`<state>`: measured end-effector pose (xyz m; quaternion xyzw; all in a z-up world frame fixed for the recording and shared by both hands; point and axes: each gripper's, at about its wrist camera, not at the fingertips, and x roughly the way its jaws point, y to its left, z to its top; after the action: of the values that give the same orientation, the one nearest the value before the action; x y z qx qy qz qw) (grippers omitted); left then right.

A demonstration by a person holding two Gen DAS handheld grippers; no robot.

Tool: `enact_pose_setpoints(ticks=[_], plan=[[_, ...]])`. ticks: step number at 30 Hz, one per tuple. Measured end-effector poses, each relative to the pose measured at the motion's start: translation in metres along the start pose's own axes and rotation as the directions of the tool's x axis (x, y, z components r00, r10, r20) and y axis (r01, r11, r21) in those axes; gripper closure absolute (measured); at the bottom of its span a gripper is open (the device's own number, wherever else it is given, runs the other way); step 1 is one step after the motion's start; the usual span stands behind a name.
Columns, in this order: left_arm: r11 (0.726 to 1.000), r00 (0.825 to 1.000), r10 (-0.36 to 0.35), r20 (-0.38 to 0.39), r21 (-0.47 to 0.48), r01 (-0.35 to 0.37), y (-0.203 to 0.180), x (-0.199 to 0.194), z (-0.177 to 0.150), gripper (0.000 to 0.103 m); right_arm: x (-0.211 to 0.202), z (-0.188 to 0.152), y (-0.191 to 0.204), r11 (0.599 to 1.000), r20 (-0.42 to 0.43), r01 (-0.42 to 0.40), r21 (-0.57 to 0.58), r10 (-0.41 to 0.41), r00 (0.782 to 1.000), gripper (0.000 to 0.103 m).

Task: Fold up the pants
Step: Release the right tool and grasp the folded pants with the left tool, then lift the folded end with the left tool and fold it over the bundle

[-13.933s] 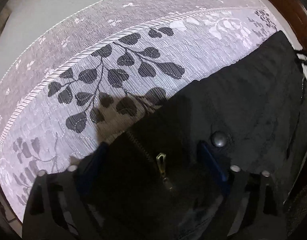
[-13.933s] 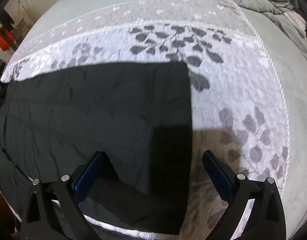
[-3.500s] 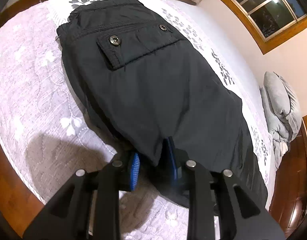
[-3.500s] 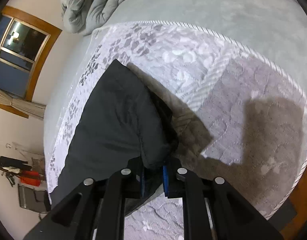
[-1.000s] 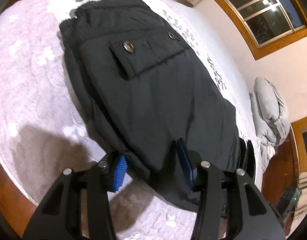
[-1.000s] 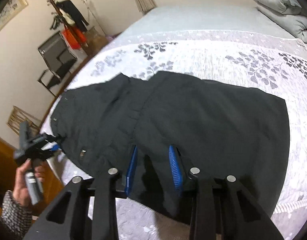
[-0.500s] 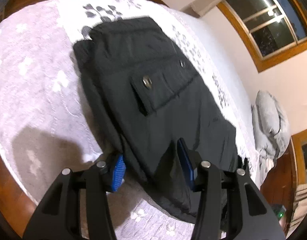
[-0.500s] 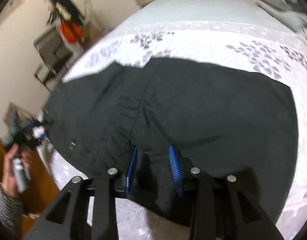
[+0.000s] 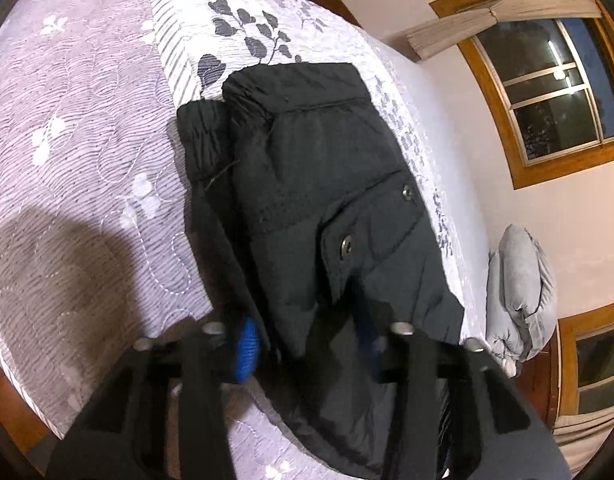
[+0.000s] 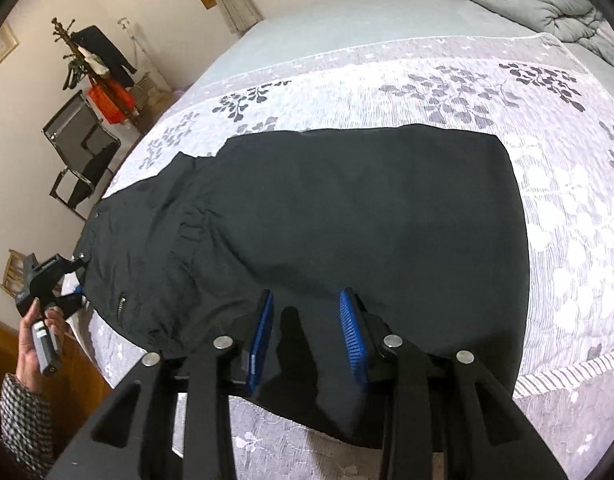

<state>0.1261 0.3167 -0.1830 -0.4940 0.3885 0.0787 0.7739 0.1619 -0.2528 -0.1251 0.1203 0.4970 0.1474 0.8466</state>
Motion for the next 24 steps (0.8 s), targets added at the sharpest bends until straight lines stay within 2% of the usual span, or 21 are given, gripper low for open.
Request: enact_pose_setpoints(ticks=[3, 9, 15, 19, 21, 24], plan=[[0.999, 1.0, -0.019, 0.019, 0.033, 0.018, -0.006, -0.004, -0.002, 0.086, 0.004, 0.0, 0.002, 1.0, -0.005, 0.009, -0.005, -0.009, 1.0, 0.067], [0.998, 0.997, -0.051, 0.052, 0.04, 0.049, -0.015, -0.01, -0.004, 0.091, 0.007, -0.001, 0.0, 1.0, -0.009, 0.005, -0.003, -0.005, 1.0, 0.064], [0.984, 0.987, -0.11, 0.116, 0.15, 0.092, -0.041, -0.026, -0.012, 0.092, 0.009, -0.001, -0.004, 1.0, -0.014, -0.006, 0.009, 0.006, 1.0, 0.064], [0.942, 0.977, -0.15, 0.149, 0.322, 0.095, -0.085, -0.038, -0.024, 0.092, 0.01, -0.002, -0.005, 1.0, -0.015, -0.009, 0.014, 0.009, 1.0, 0.064], [0.911, 0.976, -0.154, 0.155, 0.404, 0.079, -0.108, -0.039, -0.032, 0.091, 0.01, -0.002, -0.005, 1.0, -0.014, -0.011, 0.017, 0.011, 1.0, 0.064], [0.848, 0.972, -0.181, 0.149, 0.525, 0.077, -0.138, -0.04, -0.049, 0.091, 0.01, -0.002, -0.006, 1.0, -0.012, -0.017, 0.026, 0.018, 1.0, 0.064]])
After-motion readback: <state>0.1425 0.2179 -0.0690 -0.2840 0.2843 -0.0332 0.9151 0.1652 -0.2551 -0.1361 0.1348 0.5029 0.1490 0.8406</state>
